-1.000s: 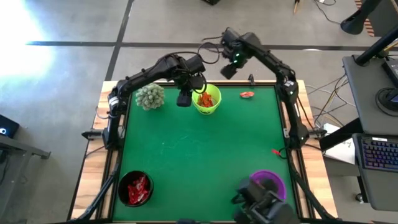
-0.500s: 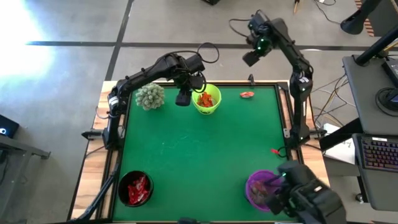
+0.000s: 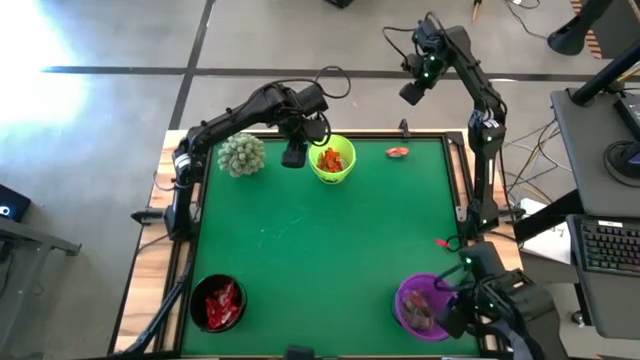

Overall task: Organize candy in baskets
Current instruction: Put the orange chocolate bar into the green bucket

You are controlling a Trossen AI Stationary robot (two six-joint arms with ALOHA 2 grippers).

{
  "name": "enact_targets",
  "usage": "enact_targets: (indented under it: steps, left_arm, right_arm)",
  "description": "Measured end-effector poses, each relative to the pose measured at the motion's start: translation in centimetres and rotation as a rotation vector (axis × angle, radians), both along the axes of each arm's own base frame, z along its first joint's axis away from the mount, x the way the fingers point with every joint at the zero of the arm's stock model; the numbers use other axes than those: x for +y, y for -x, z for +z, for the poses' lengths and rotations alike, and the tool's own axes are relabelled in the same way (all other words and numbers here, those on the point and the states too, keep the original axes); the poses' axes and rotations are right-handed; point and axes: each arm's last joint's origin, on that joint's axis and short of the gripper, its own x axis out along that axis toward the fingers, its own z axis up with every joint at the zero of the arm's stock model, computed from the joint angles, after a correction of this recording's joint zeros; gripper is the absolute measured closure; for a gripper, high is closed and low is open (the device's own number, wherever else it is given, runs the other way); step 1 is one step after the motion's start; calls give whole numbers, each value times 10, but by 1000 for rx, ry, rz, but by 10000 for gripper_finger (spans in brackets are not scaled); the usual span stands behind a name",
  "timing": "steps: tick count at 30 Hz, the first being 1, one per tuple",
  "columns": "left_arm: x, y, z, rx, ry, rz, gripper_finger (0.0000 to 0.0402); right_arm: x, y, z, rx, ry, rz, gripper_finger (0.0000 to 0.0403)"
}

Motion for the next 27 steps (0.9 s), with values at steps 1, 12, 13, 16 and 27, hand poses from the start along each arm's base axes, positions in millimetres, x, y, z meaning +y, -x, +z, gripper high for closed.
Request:
enact_targets:
  steps: [1,12,13,16,27]
  left_arm:
    - [1,1,0,0,0,3,258]
    - [10,4,0,-8,-3,29,258]
    - [10,4,0,-10,-4,31,258]
    - [12,4,1,-18,-8,34,258]
    - [12,3,1,-27,-15,30,258]
  right_arm:
    - [-2,-1,-4,6,-6,10,223]
    - [-8,-6,-20,46,-24,212,239]
    - [-8,-5,-21,56,-22,225,242]
    - [-10,-2,-21,99,-10,224,252]
    - [-12,6,-46,151,-96,148,257]
